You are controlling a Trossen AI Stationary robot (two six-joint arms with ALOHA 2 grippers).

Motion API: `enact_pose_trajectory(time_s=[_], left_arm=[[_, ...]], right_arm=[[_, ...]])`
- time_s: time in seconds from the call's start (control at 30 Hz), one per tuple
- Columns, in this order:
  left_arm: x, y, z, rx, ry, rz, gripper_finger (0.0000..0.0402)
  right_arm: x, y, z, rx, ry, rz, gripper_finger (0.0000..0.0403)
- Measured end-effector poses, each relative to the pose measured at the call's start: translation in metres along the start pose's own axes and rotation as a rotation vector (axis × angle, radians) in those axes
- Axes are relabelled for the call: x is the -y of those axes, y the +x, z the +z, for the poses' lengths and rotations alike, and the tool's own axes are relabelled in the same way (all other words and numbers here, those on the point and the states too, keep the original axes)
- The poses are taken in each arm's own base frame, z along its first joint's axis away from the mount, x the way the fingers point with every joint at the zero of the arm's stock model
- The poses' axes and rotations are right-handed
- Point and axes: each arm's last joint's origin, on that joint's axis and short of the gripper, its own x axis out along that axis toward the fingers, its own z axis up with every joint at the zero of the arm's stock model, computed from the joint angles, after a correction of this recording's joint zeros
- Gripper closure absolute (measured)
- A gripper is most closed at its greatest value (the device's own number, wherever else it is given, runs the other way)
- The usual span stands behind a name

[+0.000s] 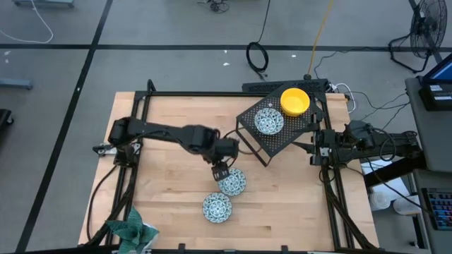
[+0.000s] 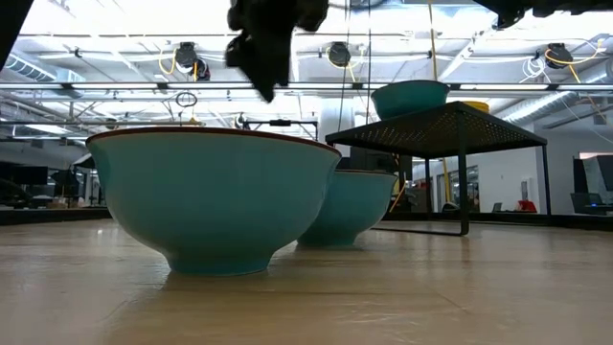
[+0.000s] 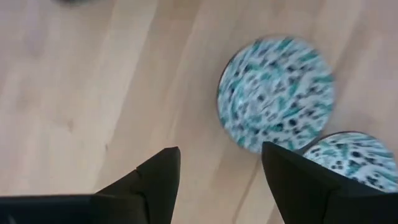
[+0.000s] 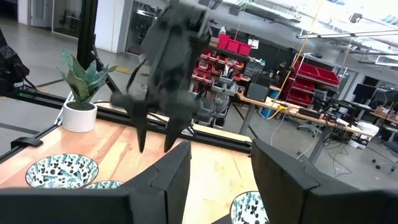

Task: Pick & Place Mini bowls
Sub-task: Stack the top blue patterned bowl on the blue patterned bowl on the shelf

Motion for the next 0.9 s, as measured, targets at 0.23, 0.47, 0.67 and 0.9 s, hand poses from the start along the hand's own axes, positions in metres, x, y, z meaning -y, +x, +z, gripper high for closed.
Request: enact_pose_trajectory(time_s=[0.23,0.47,0.67,0.9], left_arm=[[0.004,0.044,-0.025,-0.068,-0.183,0.059,0.0172],[0.002,0.070,-0.032,-0.040,-0.269,0.036,0.0172],[0.003,0.082,-0.040,-0.066,-0.294,-0.004,0.0172],[0.010,0.092,-0.043,-0.011,-0.266,-0.065,0.0172]], right_arm=[[0.000,0.000,0.000,0.003,0.011,-0.001,0.0248],[0.000,0.000,0.000,0.003,0.011,-0.001,0.0248],[0.000,0.000,0.000,0.003,0.011,-0.001,0.0248],[0.000,0.000,0.000,0.003,0.014,-0.001,0.0248]])
